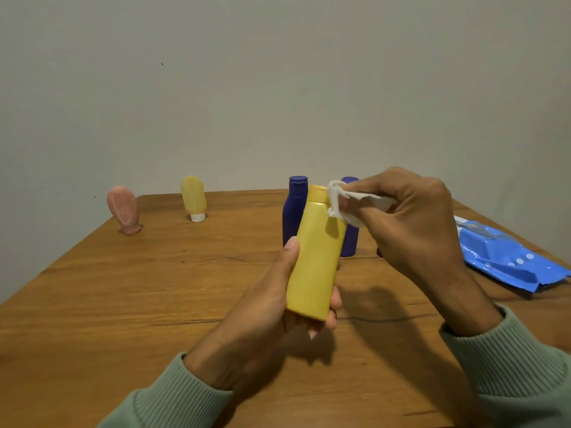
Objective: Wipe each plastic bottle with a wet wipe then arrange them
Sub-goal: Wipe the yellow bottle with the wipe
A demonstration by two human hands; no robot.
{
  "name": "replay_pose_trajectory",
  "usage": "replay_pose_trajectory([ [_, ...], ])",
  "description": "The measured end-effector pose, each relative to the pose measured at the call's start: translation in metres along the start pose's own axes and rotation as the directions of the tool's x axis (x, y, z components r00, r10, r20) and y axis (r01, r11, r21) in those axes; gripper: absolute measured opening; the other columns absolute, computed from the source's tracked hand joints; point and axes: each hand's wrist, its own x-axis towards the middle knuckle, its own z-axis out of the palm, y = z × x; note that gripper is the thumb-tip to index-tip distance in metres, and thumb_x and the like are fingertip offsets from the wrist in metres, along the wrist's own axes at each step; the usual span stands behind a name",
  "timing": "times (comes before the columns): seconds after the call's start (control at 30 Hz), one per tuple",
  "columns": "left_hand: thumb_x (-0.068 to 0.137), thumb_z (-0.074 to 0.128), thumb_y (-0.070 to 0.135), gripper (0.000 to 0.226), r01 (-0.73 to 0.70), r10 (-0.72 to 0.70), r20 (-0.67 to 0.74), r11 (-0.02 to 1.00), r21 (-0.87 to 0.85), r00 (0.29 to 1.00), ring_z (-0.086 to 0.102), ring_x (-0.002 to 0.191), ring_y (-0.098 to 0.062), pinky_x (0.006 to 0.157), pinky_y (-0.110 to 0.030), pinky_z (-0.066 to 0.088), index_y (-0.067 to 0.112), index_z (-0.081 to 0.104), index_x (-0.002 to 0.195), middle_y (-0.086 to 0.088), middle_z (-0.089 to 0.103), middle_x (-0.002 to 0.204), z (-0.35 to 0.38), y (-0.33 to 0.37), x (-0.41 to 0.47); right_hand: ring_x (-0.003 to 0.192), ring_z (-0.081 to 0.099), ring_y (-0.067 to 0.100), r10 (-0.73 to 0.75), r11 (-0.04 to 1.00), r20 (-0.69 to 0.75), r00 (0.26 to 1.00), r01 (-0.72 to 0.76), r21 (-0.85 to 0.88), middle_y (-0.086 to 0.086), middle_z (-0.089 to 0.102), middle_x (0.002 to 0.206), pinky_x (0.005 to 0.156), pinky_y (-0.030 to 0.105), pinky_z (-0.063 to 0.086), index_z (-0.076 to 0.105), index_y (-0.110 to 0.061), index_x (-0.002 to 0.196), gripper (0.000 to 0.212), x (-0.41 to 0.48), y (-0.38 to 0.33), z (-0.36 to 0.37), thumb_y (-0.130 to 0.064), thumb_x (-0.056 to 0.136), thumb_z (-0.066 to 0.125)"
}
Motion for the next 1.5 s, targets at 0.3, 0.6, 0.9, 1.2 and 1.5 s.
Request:
replay_pose_trajectory([
  [0.3, 0.095, 0.027, 0.062, 0.070, -0.062, 0.062, -0.053, 0.998, 0.012, 0.997, 0.061, 0.072, -0.025, 0.057, -0.032, 0.048, 0.007, 0.052, 0.129, -0.018, 0.064, 0.088, 0.001, 0.002, 0.001, 0.075, 0.057, 0.001, -0.065, 0.997, 0.069, 0.996, 0.061, 0.055, -0.010, 0.062, 0.083, 0.063, 0.009, 0.045, 0.069, -0.024, 0.098, 0.021, -0.002, -0.006, 0.009, -0.012, 0.081, 0.071],
  [0.6, 0.095, 0.026, 0.062, 0.068, -0.133, 0.141, -0.084, 0.987, 0.094, 0.986, 0.062, 0.077, -0.025, 0.060, -0.034, 0.048, 0.006, 0.054, 0.123, -0.018, 0.065, 0.090, 0.001, 0.000, 0.001, 0.081, 0.057, 0.002, -0.104, 0.993, 0.163, 0.981, 0.093, 0.074, -0.005, 0.064, 0.088, 0.067, 0.008, 0.043, 0.073, -0.016, 0.097, 0.016, -0.008, -0.012, 0.016, -0.014, 0.082, 0.070],
  [0.9, 0.087, 0.034, 0.069, 0.071, -0.180, 0.218, -0.158, 0.957, 0.227, 0.963, 0.065, 0.073, -0.029, 0.059, -0.037, 0.047, 0.008, 0.055, 0.116, -0.017, 0.070, 0.087, 0.000, -0.007, 0.005, 0.081, 0.056, 0.003, -0.133, 0.991, 0.207, 0.969, 0.129, 0.033, -0.003, 0.064, 0.090, 0.071, 0.011, 0.045, 0.072, -0.016, 0.098, 0.019, -0.014, -0.020, 0.018, -0.009, 0.080, 0.069],
  [1.2, 0.088, 0.031, 0.064, 0.071, -0.143, 0.163, -0.092, 0.970, 0.198, 0.982, 0.063, 0.072, -0.026, 0.059, -0.034, 0.047, 0.008, 0.054, 0.124, -0.015, 0.068, 0.086, 0.005, -0.003, 0.002, 0.077, 0.056, 0.003, -0.093, 0.996, -0.063, 0.994, 0.093, -0.015, 0.000, 0.065, 0.088, 0.066, 0.006, 0.043, 0.072, -0.012, 0.097, 0.016, -0.006, -0.012, 0.009, -0.008, 0.083, 0.069],
  [1.5, 0.097, 0.029, 0.058, 0.061, -0.185, 0.181, -0.166, 0.983, -0.011, 0.969, 0.060, 0.067, -0.026, 0.053, -0.035, 0.046, 0.008, 0.060, 0.115, -0.020, 0.063, 0.084, 0.004, 0.001, 0.000, 0.082, 0.058, 0.001, -0.078, 0.997, 0.498, 0.863, 0.082, 0.015, -0.010, 0.065, 0.089, 0.070, 0.016, 0.050, 0.074, -0.019, 0.095, 0.016, -0.009, -0.026, 0.006, -0.017, 0.079, 0.072],
])
